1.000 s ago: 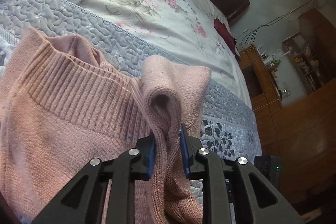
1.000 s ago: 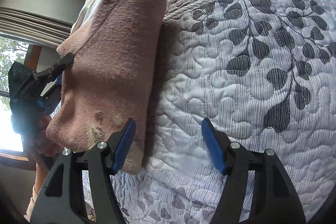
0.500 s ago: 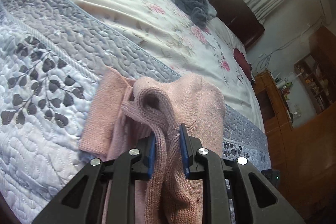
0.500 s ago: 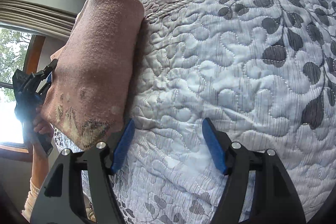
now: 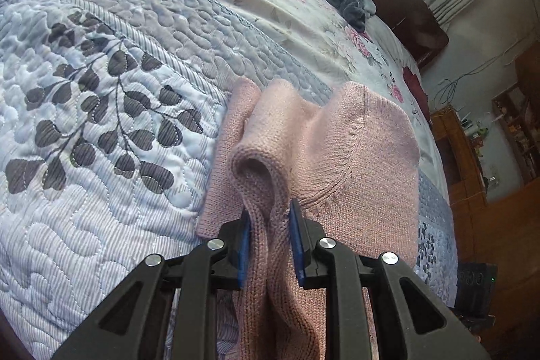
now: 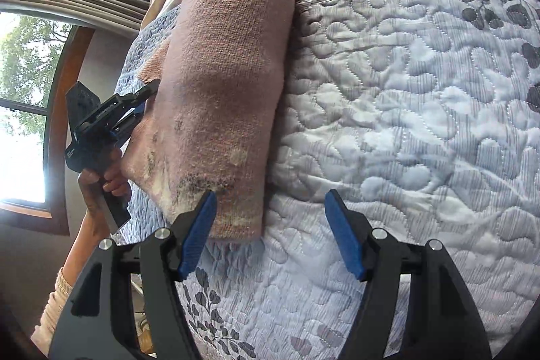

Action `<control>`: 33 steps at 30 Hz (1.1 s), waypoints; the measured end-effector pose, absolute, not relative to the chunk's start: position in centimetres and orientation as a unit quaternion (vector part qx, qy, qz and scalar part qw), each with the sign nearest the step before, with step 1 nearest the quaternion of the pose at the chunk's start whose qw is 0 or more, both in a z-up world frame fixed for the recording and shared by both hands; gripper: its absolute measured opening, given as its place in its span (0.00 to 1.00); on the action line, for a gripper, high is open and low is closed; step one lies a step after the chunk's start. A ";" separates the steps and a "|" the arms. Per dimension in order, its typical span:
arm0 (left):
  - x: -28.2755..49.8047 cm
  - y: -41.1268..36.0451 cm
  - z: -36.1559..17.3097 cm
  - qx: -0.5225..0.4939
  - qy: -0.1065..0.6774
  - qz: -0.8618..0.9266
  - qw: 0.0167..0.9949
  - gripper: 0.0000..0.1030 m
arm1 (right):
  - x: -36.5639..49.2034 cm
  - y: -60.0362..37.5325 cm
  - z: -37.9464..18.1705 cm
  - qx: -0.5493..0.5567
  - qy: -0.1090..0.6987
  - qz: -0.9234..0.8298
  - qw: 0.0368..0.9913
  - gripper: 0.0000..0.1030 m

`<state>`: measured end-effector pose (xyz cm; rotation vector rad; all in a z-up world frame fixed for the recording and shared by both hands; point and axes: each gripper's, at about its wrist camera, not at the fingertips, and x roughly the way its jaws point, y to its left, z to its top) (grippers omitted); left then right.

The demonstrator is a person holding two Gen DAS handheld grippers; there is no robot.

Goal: Fold small clothes

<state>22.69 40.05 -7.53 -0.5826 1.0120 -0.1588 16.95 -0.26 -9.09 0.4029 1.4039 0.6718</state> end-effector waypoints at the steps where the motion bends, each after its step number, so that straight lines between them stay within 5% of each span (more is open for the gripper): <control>1: 22.4 40.1 -7.3 -0.278 0.479 -0.078 0.829 0.21 | 16.9 0.3 -9.0 0.181 0.628 0.304 0.693 0.65; 6: 19.0 40.3 -4.7 -0.252 0.487 -0.064 0.834 0.23 | 17.2 1.6 -9.0 0.179 0.628 0.317 0.688 0.67; 13: 13.1 37.9 -2.2 -0.215 0.484 -0.108 0.841 0.50 | 16.9 3.0 -10.9 0.223 0.639 0.327 0.659 0.70; 15: 12.9 37.1 -2.8 -0.208 0.502 -0.111 0.832 0.51 | 16.9 3.4 -12.0 0.239 0.647 0.326 0.647 0.71; 17: 12.9 36.5 -3.7 -0.188 0.518 -0.098 0.829 0.47 | 16.9 3.7 -12.4 0.252 0.647 0.332 0.638 0.58; 19: 12.9 36.3 -4.4 -0.162 0.534 -0.084 0.825 0.15 | 16.7 4.1 -12.1 0.251 0.643 0.331 0.643 0.42; 25: 12.5 38.8 -6.3 -0.200 0.538 -0.062 0.816 0.12 | 15.9 5.0 -10.7 0.211 0.635 0.335 0.664 0.29; 33: 12.8 38.1 -7.4 -0.165 0.549 -0.066 0.817 0.18 | 15.9 6.7 -11.4 0.166 0.646 0.323 0.671 0.35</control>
